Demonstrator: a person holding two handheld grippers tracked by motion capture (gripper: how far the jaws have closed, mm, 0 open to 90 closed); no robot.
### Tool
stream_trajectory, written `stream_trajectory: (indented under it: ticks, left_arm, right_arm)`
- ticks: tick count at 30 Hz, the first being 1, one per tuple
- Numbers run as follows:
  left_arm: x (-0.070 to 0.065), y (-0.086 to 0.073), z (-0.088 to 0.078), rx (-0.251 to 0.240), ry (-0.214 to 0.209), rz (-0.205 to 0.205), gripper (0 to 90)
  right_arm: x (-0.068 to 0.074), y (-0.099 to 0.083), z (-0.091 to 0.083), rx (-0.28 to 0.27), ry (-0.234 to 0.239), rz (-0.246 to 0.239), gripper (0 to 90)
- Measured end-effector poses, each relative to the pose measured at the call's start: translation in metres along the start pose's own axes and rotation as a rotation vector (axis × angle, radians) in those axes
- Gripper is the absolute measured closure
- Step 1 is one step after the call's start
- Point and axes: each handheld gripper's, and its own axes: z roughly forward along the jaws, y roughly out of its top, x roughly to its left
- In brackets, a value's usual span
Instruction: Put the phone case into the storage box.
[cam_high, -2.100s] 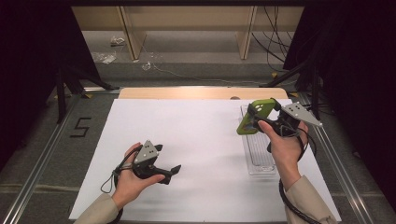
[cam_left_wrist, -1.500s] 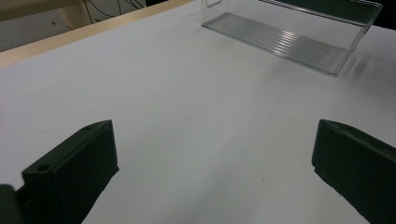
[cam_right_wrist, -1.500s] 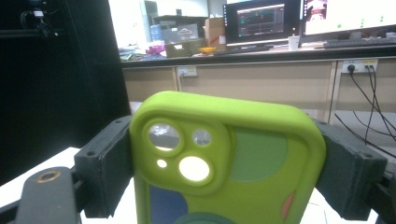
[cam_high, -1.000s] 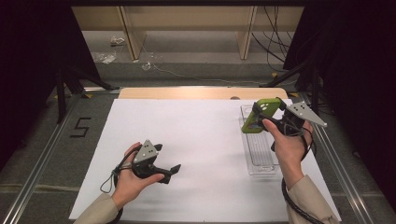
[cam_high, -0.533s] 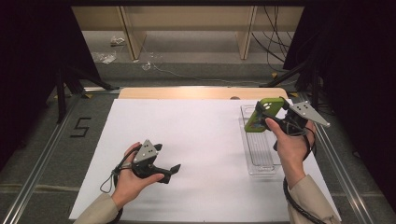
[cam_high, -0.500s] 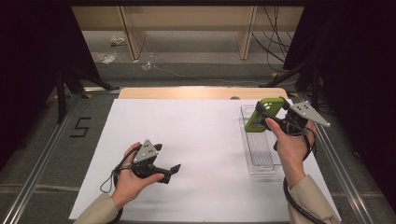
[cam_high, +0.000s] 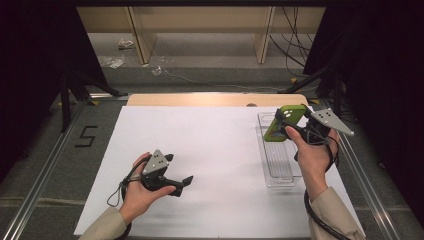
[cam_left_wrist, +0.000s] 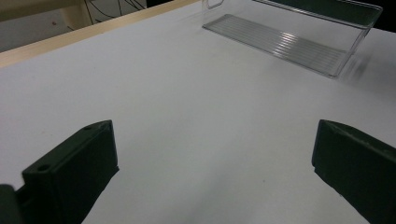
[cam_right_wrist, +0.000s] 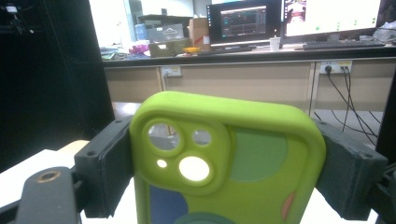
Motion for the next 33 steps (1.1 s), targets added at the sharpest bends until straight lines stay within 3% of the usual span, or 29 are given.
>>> stream_trajectory:
  ticks: [33]
  left_arm:
    - [0.002, -0.001, 0.0, 0.0, -0.003, -0.008, 0.0]
  right_arm:
    - [-0.011, -0.003, 0.01, 0.029, -0.032, -0.041, 16.9]
